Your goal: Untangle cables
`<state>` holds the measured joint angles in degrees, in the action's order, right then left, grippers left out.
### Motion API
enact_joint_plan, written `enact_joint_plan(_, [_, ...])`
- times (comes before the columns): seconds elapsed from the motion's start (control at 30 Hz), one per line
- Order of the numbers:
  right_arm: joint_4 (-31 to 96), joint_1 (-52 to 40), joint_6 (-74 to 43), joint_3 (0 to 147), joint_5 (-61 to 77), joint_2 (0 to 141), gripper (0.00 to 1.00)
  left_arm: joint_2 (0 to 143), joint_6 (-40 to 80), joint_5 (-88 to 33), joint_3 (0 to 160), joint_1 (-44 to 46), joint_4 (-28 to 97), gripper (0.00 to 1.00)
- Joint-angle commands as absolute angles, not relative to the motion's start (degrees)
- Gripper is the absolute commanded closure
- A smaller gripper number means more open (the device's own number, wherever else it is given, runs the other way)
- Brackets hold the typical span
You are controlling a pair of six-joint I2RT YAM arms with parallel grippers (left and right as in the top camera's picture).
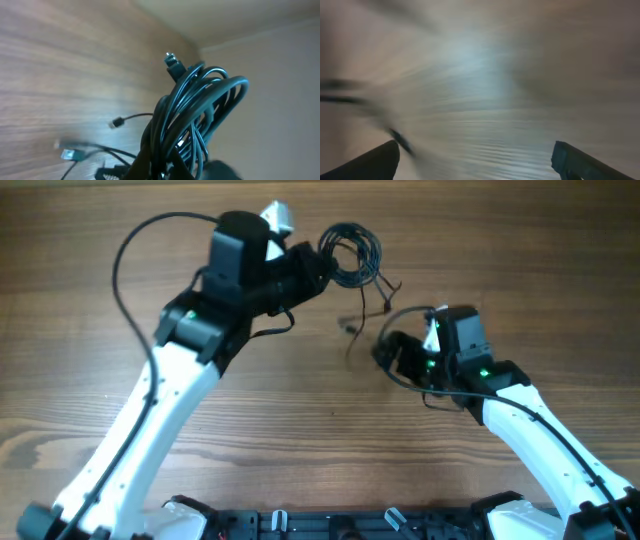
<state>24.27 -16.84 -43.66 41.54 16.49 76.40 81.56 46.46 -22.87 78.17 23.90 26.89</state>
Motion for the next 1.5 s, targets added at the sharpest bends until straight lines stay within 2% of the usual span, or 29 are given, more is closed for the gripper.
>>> enact_joint_plan(0.0, [32.23, -16.56, -48.51, 41.89, -1.76, 76.73, 0.00, 74.54, 46.72, -25.43, 78.67, 19.73, 27.31, 0.96])
enact_joint_plan(0.1, [33.65, -16.43, -45.78, 41.89, 0.12, 76.47, 0.00, 72.82, 46.70, -23.22, 78.67, 16.67, 30.85, 0.96])
enact_joint_plan(0.13, [32.36, -16.43, -41.67, 41.89, 4.29, 75.59, 0.00, 72.88, 45.76, -22.06, 78.65, 16.32, 33.34, 0.96])
enact_joint_plan(0.3, [29.71, -16.43, -26.59, 42.06, 18.50, 66.17, 0.00, 75.50, 31.68, -22.61, 78.65, 19.09, 42.06, 0.96])
enact_joint_plan(0.43, [30.28, -16.40, -23.88, 42.06, 18.72, 52.47, 0.00, 76.88, 17.47, -23.14, 78.65, 24.34, 46.19, 0.96])
enact_joint_plan(0.53, [30.13, -16.43, -23.97, 42.06, 18.76, 42.85, 0.00, 76.95, 11.70, -23.14, 78.65, 27.53, 47.83, 0.96])
enact_joint_plan(0.67, [31.62, -16.43, -23.86, 41.98, 19.20, 32.88, 0.12, 76.95, 14.28, -23.11, 78.65, 30.65, 44.60, 0.96])
enact_joint_plan(0.7, [32.23, -16.43, -22.61, 41.98, 19.20, 32.05, 0.10, 76.95, 17.34, -23.11, 78.65, 30.83, 43.38, 0.96])
enact_joint_plan(0.73, [32.27, -16.43, -19.18, 41.89, 19.53, 32.01, 0.00, 76.95, 21.58, -23.11, 78.65, 30.81, 41.71, 0.96])
enact_joint_plan(0.83, [28.93, -16.45, -9.87, 41.87, 26.04, 33.89, 0.00, 76.95, 28.47, -23.07, 78.65, 30.81, 38.83, 0.96])
enact_joint_plan(1.0, [17.78, -16.56, -4.29, 41.87, 28.99, 39.68, 0.00, 76.95, 35.00, -22.92, 78.65, 30.81, 35.66, 0.96])
enact_joint_plan(1.13, [10.61, -16.58, -4.51, 41.87, 29.08, 48.18, 0.00, 76.93, 35.03, -22.90, 78.65, 30.81, 35.07, 0.96])
enact_joint_plan(1.27, [-0.19, -19.57, -4.93, 41.87, 37.21, 58.74, 0.00, 76.93, 38.59, -22.87, 78.67, 29.95, 33.30, 0.96])
enact_joint_plan(1.3, [-2.59, -20.97, -6.96, 41.87, 37.95, 61.34, 0.14, 76.93, 40.01, -22.90, 78.67, 29.32, 32.42, 0.96])
enact_joint_plan(1.37, [-3.60, -21.91, -11.22, 41.89, 35.68, 64.27, 0.66, 76.93, 40.86, -22.79, 78.65, 28.08, 32.18, 0.96])
enact_joint_plan(1.4, [-3.11, -21.89, -13.82, 41.89, 35.16, 64.93, 0.84, 76.93, 40.73, -22.09, 78.67, 27.40, 32.58, 0.96])
enact_joint_plan(1.43, [-2.48, -21.65, -16.73, 41.89, 35.27, 65.10, 0.95, 76.93, 40.75, -20.53, 78.67, 26.65, 33.23, 0.96])
enact_joint_plan(1.47, [-1.58, -21.21, -20.45, 41.89, 36.05, 64.75, 0.96, 76.93, 40.73, -17.85, 78.67, 25.61, 34.28, 0.96])
